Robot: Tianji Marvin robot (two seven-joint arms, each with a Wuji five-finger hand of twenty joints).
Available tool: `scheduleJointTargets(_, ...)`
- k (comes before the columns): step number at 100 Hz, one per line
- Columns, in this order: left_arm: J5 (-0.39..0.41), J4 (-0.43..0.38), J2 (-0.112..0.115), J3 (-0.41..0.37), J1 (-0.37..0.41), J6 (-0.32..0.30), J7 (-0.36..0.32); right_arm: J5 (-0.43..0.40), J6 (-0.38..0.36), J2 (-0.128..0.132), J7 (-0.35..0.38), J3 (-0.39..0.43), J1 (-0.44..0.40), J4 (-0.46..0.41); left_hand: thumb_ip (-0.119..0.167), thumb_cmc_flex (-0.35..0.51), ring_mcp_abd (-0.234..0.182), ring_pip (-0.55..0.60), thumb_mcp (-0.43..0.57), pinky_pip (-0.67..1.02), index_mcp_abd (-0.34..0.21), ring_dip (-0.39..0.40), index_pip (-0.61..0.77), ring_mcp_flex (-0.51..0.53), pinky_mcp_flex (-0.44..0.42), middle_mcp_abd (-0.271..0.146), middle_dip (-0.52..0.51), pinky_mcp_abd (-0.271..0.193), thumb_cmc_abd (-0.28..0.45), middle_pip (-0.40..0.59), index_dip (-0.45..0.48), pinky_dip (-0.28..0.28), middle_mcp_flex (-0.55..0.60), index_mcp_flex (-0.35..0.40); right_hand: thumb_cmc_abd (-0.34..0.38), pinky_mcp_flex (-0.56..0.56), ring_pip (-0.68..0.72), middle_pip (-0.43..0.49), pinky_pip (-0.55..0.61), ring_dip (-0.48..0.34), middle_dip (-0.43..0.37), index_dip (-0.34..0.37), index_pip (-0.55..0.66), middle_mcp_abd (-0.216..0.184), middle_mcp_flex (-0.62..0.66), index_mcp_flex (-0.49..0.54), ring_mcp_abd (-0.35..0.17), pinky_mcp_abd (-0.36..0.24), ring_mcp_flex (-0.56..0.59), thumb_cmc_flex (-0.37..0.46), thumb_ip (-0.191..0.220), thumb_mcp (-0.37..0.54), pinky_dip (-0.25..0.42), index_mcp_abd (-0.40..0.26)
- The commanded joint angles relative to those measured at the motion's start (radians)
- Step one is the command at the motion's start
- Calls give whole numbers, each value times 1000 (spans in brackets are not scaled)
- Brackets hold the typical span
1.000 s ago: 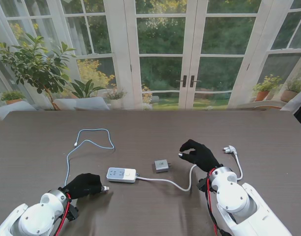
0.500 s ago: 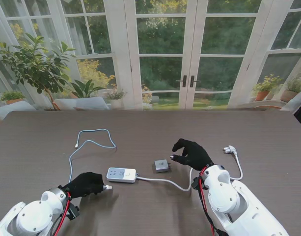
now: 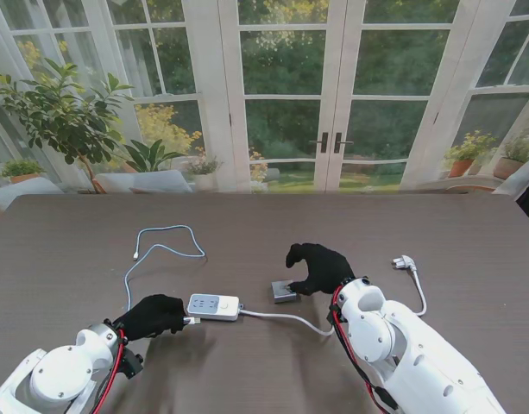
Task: Set up the charging station
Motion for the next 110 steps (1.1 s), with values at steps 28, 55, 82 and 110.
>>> scheduleJointTargets(28,-6,3,-11,2,5,-16,2,-59,35,-4,-8,-92,59,50,10,30,41,116,2,288,8,-8,-32,-17,38,56,-13,8,-58,35,-13,4,104,40,-81,-27,-5,1,46,-762,9,-3,-312,-18,-10,-66,-18,-23,1,-61,-28,18,-51,23)
scheduleJointTargets(55,-8,-7,-11,-1,12,-19,0,-88,59,-11,-40,-168,128,132,14,33,42,115,-8,288,10,-9,-45,-17,38,57,-16,14,-51,29,-18,2,110,49,-79,-29,-29,-4,39,-770,2,1,-301,-6,-30,-43,-24,-24,3,-64,-27,23,-63,39)
scheduleJointTargets(82,-7,-10,-10,-1,13,-32,-1,-113,60,-18,-75,-245,190,213,16,40,48,112,-6,288,11,-10,-55,-17,37,57,-18,23,-64,24,-20,-3,110,53,-77,7,-41,-10,44,-775,-19,6,-289,8,-5,-19,-30,-29,31,-47,-24,40,-75,85)
scheduleJointTargets(110,-7,-21,-10,-4,24,-24,2,-112,76,-37,-120,-324,244,286,16,39,50,110,-11,288,13,-10,-60,-17,37,58,-20,21,-58,19,-21,-6,114,54,-113,64,10,46,111,-755,13,25,-251,5,54,20,-48,-46,88,-60,-33,57,-75,79)
